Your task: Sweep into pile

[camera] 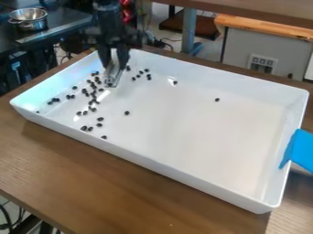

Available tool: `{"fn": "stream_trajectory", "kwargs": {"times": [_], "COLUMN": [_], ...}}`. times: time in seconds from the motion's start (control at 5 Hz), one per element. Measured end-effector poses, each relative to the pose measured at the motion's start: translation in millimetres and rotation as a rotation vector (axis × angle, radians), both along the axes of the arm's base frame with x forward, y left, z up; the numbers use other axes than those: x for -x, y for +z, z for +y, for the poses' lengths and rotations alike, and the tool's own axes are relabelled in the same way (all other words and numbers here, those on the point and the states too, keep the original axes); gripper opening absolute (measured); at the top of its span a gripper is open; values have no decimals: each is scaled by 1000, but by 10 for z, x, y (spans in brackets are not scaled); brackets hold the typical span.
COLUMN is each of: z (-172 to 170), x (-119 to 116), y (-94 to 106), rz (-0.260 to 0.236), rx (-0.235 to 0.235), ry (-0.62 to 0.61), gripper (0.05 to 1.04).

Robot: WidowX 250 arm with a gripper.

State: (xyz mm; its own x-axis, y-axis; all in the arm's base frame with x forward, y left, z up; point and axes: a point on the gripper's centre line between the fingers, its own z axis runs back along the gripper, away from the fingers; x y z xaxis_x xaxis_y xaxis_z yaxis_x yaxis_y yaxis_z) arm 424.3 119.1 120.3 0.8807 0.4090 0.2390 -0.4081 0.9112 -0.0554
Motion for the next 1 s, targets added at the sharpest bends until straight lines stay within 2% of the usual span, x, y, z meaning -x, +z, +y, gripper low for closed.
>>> {"fn": "stream_trajectory", "kwargs": {"times": [0.2, 0.4, 0.6, 0.8, 1.0], "z": [125, 124, -299, -851, -1348], "x": [92, 247, 300, 404, 444], "y": [-121, -46, 184, 306, 276], "rz": [15, -5, 0, 23, 65], "rx": [17, 40, 121, 140, 107], "ry": [64, 67, -41, -209, -325], "gripper": [359, 360, 359, 360, 360]}}
